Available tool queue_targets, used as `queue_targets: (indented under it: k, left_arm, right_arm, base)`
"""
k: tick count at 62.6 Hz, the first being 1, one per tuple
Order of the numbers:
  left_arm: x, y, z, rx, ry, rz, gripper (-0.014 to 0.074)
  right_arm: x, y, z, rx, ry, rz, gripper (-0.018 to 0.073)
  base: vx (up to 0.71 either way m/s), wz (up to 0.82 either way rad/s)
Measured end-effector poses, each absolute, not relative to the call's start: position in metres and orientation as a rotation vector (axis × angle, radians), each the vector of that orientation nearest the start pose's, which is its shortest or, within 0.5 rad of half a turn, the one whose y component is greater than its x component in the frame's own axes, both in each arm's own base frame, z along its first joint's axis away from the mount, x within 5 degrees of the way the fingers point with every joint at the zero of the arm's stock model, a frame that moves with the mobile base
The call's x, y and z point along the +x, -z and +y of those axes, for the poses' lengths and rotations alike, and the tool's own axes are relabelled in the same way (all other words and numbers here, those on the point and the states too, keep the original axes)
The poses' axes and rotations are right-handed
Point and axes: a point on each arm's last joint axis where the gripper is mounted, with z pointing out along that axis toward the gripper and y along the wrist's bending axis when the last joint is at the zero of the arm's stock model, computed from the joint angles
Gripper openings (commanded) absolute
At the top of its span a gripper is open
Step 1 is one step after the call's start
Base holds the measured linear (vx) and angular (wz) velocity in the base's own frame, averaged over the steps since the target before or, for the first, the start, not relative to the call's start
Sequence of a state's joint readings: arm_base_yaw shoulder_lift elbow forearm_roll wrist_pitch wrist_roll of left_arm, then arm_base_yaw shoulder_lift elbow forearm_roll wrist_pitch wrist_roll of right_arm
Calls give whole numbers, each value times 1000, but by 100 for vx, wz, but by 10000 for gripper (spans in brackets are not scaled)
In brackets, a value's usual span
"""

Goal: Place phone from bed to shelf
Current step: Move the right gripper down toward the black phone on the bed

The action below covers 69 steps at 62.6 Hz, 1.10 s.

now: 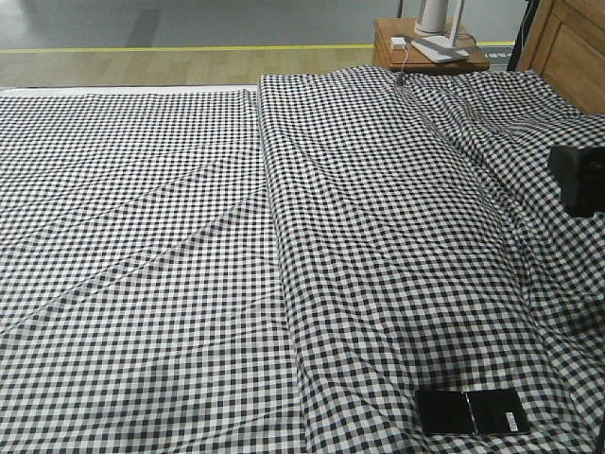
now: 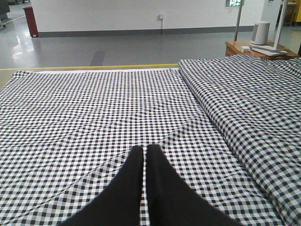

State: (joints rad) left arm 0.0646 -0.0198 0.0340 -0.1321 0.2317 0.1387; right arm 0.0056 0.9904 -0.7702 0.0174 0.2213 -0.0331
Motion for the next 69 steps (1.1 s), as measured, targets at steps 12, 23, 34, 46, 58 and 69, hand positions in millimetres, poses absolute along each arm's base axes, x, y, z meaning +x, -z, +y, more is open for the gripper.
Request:
queue_targets:
  k: [12,23,34,46,58,69]
  left_arm:
    - [55,-182,1,-25,-29,1727,1]
    - [55,-182,1,-25,-29,1727,1]
    - [55,-182,1,-25,-29,1727,1]
    - [55,-182,1,-25,-29,1727,1]
    - [55,-182,1,-25,-29,1727,1]
    - [55,-182,1,-25,-29,1727,1]
  right_arm:
    - [213,-335,2,-23,2,1948,664]
    - [214,-336,2,-23,2,1944,599]
    - [214,-337,2,-25,4,1927,579]
    - [217,-347,2,-51,21,1935,579]
    - [236,-363,-10,56,12,1990,579]
    - [251,-368,-49,256,78,2088,579]
  base:
    - [0,0]
    - [0,0]
    - [0,0]
    - [0,0]
    - [0,0]
    - [0,0]
